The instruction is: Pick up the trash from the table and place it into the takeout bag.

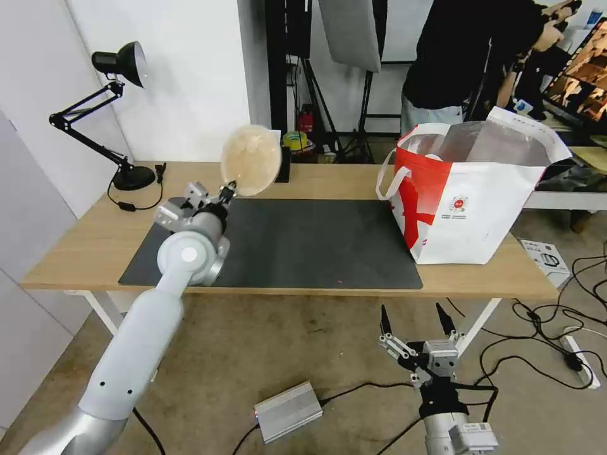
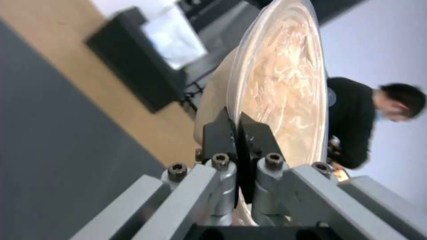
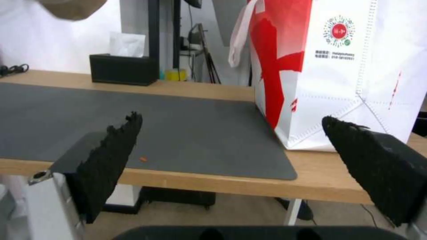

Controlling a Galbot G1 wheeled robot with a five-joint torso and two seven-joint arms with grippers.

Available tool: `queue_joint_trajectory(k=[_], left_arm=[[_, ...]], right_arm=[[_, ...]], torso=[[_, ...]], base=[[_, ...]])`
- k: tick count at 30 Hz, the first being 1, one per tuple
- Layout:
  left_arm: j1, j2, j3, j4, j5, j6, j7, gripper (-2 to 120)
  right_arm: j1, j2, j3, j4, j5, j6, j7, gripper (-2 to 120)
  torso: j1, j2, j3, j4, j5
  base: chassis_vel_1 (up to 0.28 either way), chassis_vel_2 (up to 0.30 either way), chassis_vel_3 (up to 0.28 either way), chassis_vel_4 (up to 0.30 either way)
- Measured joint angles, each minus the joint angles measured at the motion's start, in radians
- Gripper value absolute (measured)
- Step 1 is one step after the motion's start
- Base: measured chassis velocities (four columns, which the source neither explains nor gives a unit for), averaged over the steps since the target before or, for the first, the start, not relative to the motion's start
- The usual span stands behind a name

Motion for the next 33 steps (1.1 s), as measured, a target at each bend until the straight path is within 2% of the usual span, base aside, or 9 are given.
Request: queue_joint_trajectory(k=[7,10,12,15,17,18,21,33], left_arm=[[-0.078,-0.009,0.072,0.029,-0.014,-0.017,0.04,0],[-0.175,-0.033,0.159,0.08,-0.02,-0.029,0.07,0],[-0.186,-0.036,0.167,0.086,-0.02,-0.03,0.071,0],[-0.284,-0.082,0.238,0.163,-0.02,-0.035,0.087,0],[-0.321,-0.113,0.262,0.213,-0.017,-0.045,0.091,0],[-0.321,-0.113,0.262,0.213,-0.017,-0.045,0.091,0],[-0.383,-0.168,0.311,0.297,-0.009,-0.055,0.108,0],[-0.508,-0.246,0.408,0.439,-0.01,-0.057,0.166,0]], right_arm=[[0.0,0.0,0.0,0.0,0.0,0.0,0.0,100],[0.0,0.0,0.0,0.0,0.0,0.0,0.0,100],[0.0,0.0,0.0,0.0,0.0,0.0,0.0,100],[0.0,0.0,0.0,0.0,0.0,0.0,0.0,100],[0.0,0.0,0.0,0.0,0.0,0.0,0.0,100],[0.0,0.0,0.0,0.0,0.0,0.0,0.0,100],[0.0,0.0,0.0,0.0,0.0,0.0,0.0,100],[0.0,0.0,0.0,0.0,0.0,0.0,0.0,100]], torso=[[0.0,0.0,0.0,0.0,0.0001],[0.0,0.0,0.0,-0.0001,0.0001],[0.0,0.0,0.0,-0.0001,0.0001],[0.0,0.0,0.0,0.0,0.0002],[0.0,0.0,0.0,0.0,0.0002],[0.0,0.0,0.0,0.0,0.0002],[0.0,0.0,0.0,-0.0002,0.0003],[0.0,0.0,0.0,0.0,0.0002]], base=[[0.0,0.0,0.0,0.0],[0.0,0.0,0.0,0.0],[0.0,0.0,0.0,0.0],[0.0,0.0,0.0,0.0],[0.0,0.0,0.0,0.0],[0.0,0.0,0.0,0.0],[0.0,0.0,0.0,0.0],[0.0,0.0,0.0,0.0]])
